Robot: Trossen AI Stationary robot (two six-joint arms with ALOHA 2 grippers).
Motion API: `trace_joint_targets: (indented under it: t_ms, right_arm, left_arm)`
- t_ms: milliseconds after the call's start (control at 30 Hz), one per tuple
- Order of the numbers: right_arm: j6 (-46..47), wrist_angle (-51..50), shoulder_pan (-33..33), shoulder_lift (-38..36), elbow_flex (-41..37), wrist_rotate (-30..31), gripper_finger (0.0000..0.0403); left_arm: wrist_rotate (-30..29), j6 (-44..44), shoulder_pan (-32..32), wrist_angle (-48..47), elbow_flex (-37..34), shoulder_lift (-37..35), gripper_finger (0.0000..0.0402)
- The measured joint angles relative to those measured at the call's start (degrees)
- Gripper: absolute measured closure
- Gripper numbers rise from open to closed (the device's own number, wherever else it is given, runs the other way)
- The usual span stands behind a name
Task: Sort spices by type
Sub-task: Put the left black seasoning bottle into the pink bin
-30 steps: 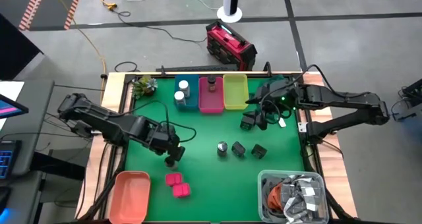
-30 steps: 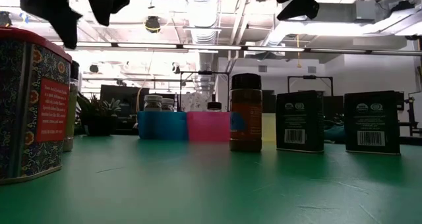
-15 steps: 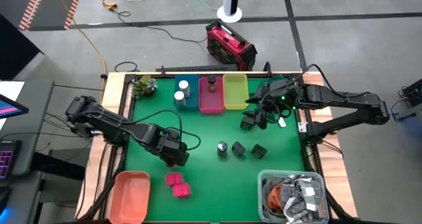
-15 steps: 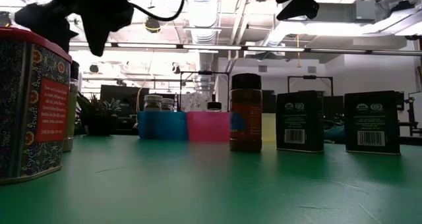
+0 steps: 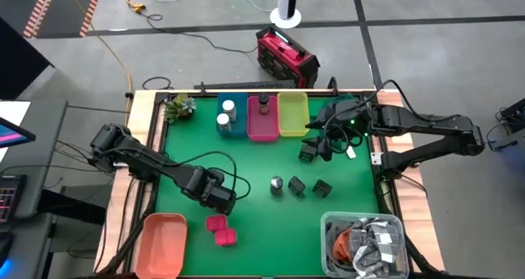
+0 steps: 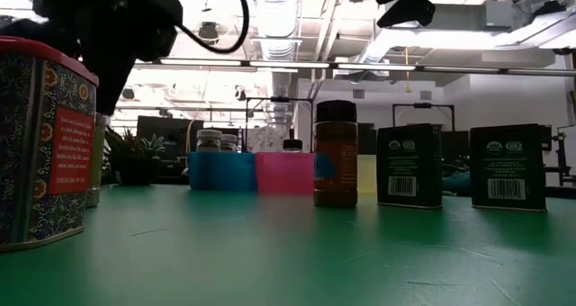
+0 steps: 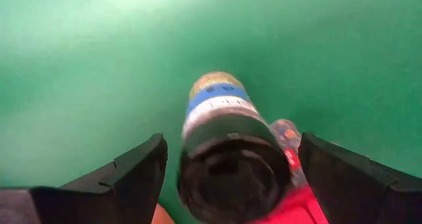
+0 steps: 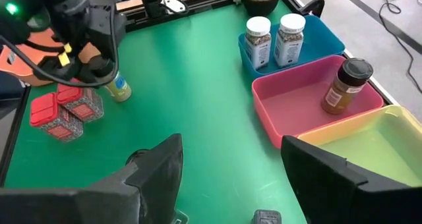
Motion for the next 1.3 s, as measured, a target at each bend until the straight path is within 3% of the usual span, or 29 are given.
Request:
trace_joint_targets:
  t_ms: [200, 500, 767, 933, 1300]
  right_arm:
    - [-0.17, 0.12, 0.01, 0.00, 0.00, -0.02, 0.0119]
    - [-0.51, 0.12, -0.01, 0.00, 0.00, -0.03, 0.0119]
    - [-1.20, 0.65, -0.01, 0.00, 0.00, -0.07, 0.0119]
    - [-1.43, 1.49, -0.01, 0.00, 0.00, -0.22, 0.0119]
    - [-1.65, 2.06, -0.62, 1.69, 0.00, -0.20, 0.0119]
  left_arm:
    - [-1.34, 0.56, 0.02, 0.10, -0.16, 0.81, 0.0097]
    - [2.13, 2.54, 0.11, 2.62, -3.45, 0.60, 0.0209]
    - [1.73, 4.30, 2.72, 2.44, -3.72, -0.90, 0.0209]
    - [-0.16, 10.34, 8.53, 1.54, -2.22, -3.61, 0.0209]
    - [-1.77, 36.98, 29.30, 2.23, 10.25, -3.90, 0.0209]
